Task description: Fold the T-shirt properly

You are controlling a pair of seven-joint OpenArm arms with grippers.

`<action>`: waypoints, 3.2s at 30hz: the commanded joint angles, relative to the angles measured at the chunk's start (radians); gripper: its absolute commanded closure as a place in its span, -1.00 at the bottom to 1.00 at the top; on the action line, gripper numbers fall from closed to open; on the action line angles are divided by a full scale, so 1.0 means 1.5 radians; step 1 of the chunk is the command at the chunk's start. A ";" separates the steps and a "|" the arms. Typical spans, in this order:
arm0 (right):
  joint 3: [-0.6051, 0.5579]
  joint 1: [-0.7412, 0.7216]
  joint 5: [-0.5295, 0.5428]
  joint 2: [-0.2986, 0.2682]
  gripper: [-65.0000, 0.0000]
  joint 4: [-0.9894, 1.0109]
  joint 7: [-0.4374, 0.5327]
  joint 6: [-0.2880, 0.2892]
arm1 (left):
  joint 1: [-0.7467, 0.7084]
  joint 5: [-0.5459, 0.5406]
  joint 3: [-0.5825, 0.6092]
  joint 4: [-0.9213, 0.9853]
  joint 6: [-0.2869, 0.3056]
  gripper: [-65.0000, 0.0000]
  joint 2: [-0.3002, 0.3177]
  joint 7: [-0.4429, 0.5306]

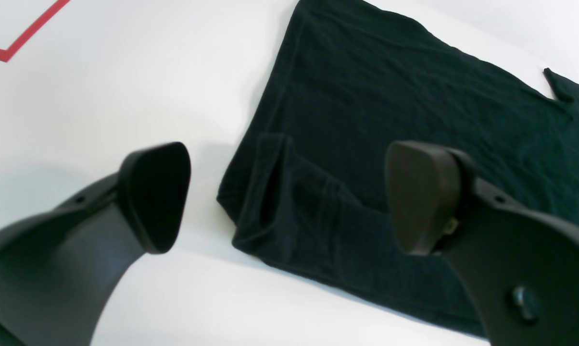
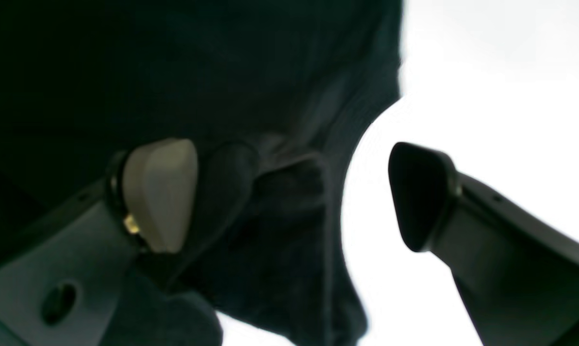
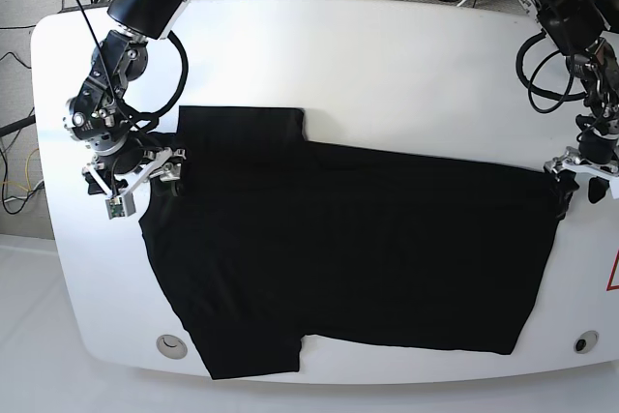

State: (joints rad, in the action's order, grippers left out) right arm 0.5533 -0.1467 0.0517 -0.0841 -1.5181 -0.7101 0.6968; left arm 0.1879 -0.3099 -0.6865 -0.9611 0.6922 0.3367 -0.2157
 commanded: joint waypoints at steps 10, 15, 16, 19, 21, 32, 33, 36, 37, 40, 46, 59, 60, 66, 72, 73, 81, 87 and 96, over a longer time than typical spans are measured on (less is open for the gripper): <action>0.003 0.004 0.007 -0.008 -0.81 -0.095 0.015 0.001 | 0.011 -0.013 -0.003 -0.079 0.004 -0.88 0.030 0.023; 0.003 0.030 0.007 -0.006 -0.81 -0.120 0.015 0.001 | 0.005 -0.012 -0.004 -0.079 0.004 -0.88 0.032 0.023; 0.003 0.033 0.007 -0.006 -0.81 -0.121 0.015 0.001 | 0.003 -0.012 -0.004 -0.078 0.004 -0.88 0.034 0.023; 0.003 0.053 0.008 -0.006 -0.80 -0.122 0.015 0.001 | -0.010 0.004 0.000 -0.077 0.004 -0.88 0.046 0.023; 0.003 0.065 0.009 -0.006 -0.80 -0.121 0.015 0.001 | -0.010 0.024 0.000 -0.076 0.004 -0.89 0.045 0.023; 0.004 0.113 0.010 -0.006 -0.80 -0.118 0.018 0.001 | -0.005 0.103 0.000 -0.019 0.004 -0.90 0.022 0.068; 0.004 0.114 0.010 -0.006 -0.80 -0.118 0.018 0.001 | -0.002 0.106 0.000 -0.011 0.004 -0.90 0.022 0.081; 0.004 0.120 0.010 -0.006 -0.80 -0.118 0.018 0.001 | -0.001 0.107 0.001 0.019 0.004 -0.90 0.021 0.112; 0.004 0.120 0.010 -0.006 -0.80 -0.118 0.018 0.001 | 0.004 0.107 0.001 0.034 0.004 -0.90 0.021 0.121; 0.004 0.122 0.010 -0.006 -0.80 -0.118 0.018 0.001 | 0.019 0.107 0.011 0.070 0.004 -0.90 0.023 0.138; 0.004 0.122 0.010 -0.006 -0.80 -0.118 0.018 0.001 | 0.037 0.107 0.021 0.113 0.004 -0.90 0.027 0.144; 0.004 0.122 0.011 -0.006 -0.80 -0.118 0.018 0.001 | 0.068 0.107 0.022 0.154 0.004 -0.90 0.033 0.145; 0.004 0.122 0.011 -0.006 -0.80 -0.118 0.018 0.001 | 0.068 0.107 0.022 0.154 0.004 -0.90 0.033 0.145; 0.004 0.122 0.011 -0.006 -0.80 -0.118 0.018 0.001 | 0.069 0.107 0.024 0.154 0.004 -0.90 0.033 0.145; 0.005 0.123 0.011 -0.006 -0.80 -0.118 0.017 0.001 | 0.069 0.105 0.052 0.150 -0.015 -0.89 0.032 0.145; 0.005 0.123 0.011 -0.005 -0.80 -0.118 0.017 0.001 | 0.069 0.105 0.052 0.150 -0.022 -0.89 0.032 0.145; 0.019 0.133 0.012 -0.002 -0.80 -0.119 0.017 0.001 | 0.067 0.105 0.055 0.150 -0.056 -0.88 0.032 0.145; 0.024 0.135 0.011 0.013 -0.80 -0.121 0.018 0.001 | 0.063 0.105 0.052 0.152 -0.057 -0.39 0.032 0.173; 0.024 0.143 0.011 0.016 -0.80 -0.122 0.018 0.001 | 0.061 0.107 0.055 0.166 -0.060 1.00 0.031 0.209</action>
State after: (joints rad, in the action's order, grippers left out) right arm 0.5877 0.0696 0.0525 -0.0494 -1.6764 -0.7067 0.6994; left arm 0.2626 -0.1345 -0.6048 -0.7090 0.5987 0.3618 0.0696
